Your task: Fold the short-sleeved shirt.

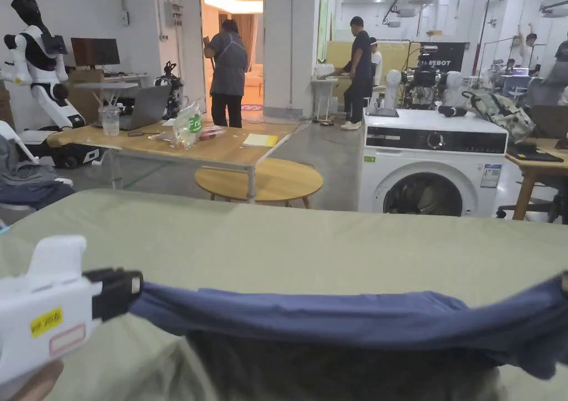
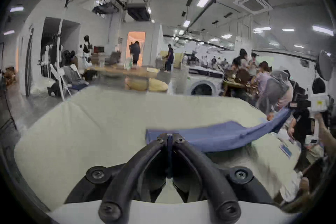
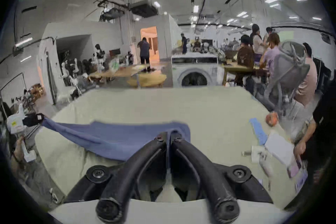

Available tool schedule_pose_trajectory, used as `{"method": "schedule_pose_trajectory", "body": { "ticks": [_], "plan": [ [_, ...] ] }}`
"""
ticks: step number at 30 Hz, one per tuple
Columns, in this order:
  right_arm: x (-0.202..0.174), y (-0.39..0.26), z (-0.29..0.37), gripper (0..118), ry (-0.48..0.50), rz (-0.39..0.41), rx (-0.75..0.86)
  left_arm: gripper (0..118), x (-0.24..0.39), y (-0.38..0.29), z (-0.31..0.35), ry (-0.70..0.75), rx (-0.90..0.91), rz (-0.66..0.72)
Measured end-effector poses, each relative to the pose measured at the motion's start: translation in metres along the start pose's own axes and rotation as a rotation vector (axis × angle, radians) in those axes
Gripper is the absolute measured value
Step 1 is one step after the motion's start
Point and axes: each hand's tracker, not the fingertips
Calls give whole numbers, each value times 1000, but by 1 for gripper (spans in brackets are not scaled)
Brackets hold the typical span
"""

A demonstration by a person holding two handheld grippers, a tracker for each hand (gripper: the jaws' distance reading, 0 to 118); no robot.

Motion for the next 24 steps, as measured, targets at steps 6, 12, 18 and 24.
{"method": "schedule_pose_trajectory", "body": {
  "ticks": [6,12,18,24],
  "plan": [
    [5,-121,39,0,8,-49,-233,0,-13,-106,49,50,-199,107],
    [3,-188,31,0,-9,5,-400,0,-29,-164,54,75,-284,162],
    [8,-202,29,72,-21,23,-415,86,-26,-155,50,54,-290,137],
    [-11,-154,44,72,13,-74,-112,84,26,-105,49,108,-102,-20]
  ]
}}
